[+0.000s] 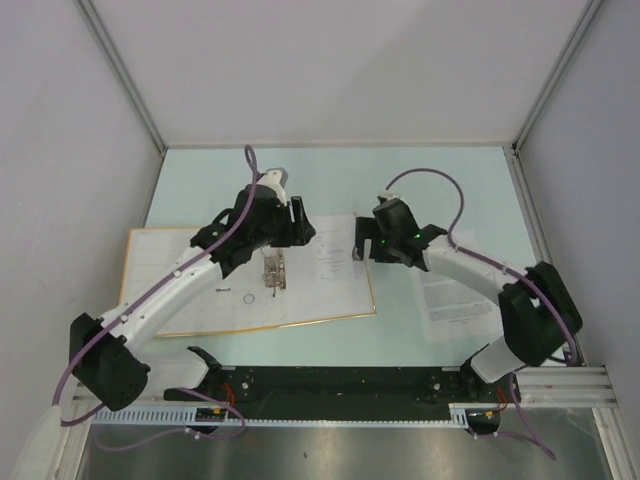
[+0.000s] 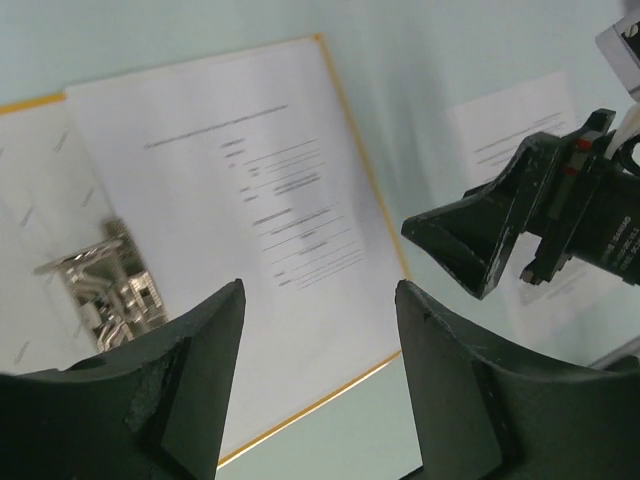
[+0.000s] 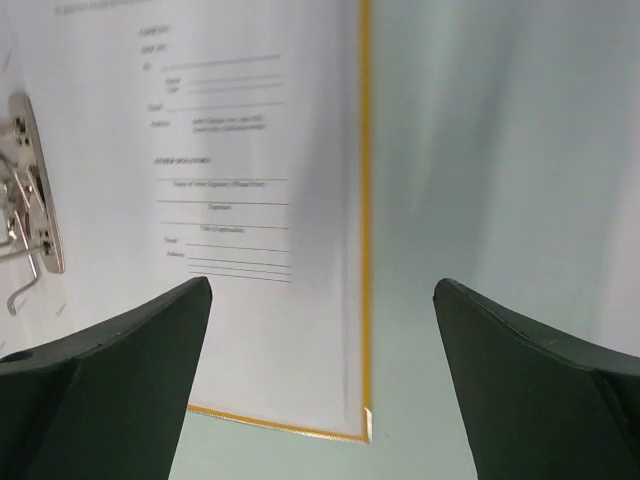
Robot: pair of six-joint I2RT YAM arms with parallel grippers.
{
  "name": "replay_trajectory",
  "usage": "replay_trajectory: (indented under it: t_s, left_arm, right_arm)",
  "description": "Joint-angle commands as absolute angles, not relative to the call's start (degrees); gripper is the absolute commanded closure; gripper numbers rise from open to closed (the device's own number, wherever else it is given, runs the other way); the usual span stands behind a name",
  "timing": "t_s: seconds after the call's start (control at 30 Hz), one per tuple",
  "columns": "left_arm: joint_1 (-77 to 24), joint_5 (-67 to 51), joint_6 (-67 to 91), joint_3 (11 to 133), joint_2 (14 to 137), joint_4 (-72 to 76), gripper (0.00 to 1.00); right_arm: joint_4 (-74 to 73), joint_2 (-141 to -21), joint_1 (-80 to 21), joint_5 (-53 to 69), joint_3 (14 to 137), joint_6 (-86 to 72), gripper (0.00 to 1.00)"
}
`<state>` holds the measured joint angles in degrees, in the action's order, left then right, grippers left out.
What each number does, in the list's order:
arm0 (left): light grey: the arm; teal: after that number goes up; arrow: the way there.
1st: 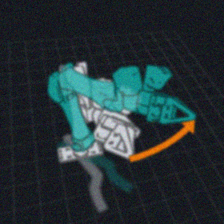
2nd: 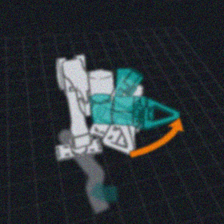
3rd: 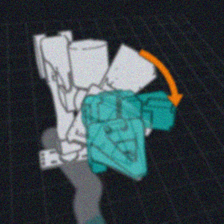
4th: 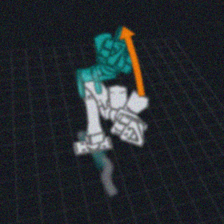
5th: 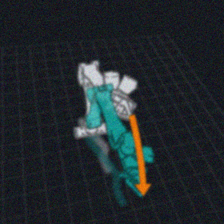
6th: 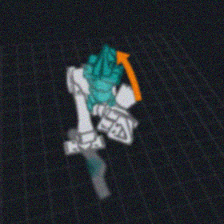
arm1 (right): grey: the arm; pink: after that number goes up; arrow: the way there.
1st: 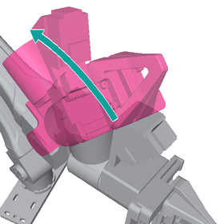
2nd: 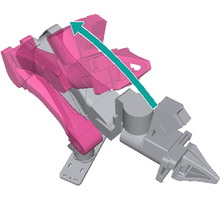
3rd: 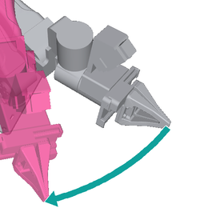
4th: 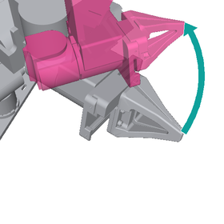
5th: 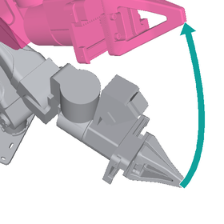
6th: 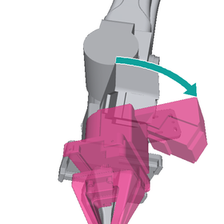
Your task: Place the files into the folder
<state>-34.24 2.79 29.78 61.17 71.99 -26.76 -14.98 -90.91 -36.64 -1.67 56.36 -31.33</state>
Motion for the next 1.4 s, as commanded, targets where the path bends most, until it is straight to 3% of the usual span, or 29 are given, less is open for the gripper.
replay_trajectory:
  t_s: [0.0, 0.13, 0.33, 0.47, 0.67, 1.0, 1.37]
  left_arm:
    - [-37.4, -5.0, 28.2, 61.3, 71.4, -15.9, 0.33]
    - [-44.6, -6.0, 29.7, 66.3, 80.6, -11.1, 0.37]
    - [-54.4, -6.9, 33.0, 84.4, 105.5, -11.7, 0.42]
    - [-59.1, -7.2, 34.1, 96.9, 118.4, -10.5, 0.43]
    - [-60.7, -10.1, 37.5, 107.4, 132.5, -13.1, 0.46]
    - [-59.9, -7.2, 39.8, 108.7, 137.4, -17.4, 0.47]
    - [-56.3, -7.2, 38.5, 106.9, 137.3, -21.3, 0.46]
  right_arm:
    - [-32.5, -79.2, -31.5, -15.7, 60.2, -31.5, 0.01]
    - [-38.4, -72.5, -17.8, -14.3, 57.9, -32.2, 0.0]
    - [-38.0, -67.0, -0.5, -13.3, 52.2, -29.0, 0.0]
    - [-31.0, -67.9, 15.9, -9.2, 47.7, -27.7, 0.0]
    - [-23.4, -72.3, 27.5, 1.5, 44.5, -23.6, 0.0]
    - [-12.0, -77.9, 27.8, 10.9, 37.2, -22.5, 0.0]
    - [-11.2, -77.3, 16.6, 13.9, 33.8, -25.0, 0.0]
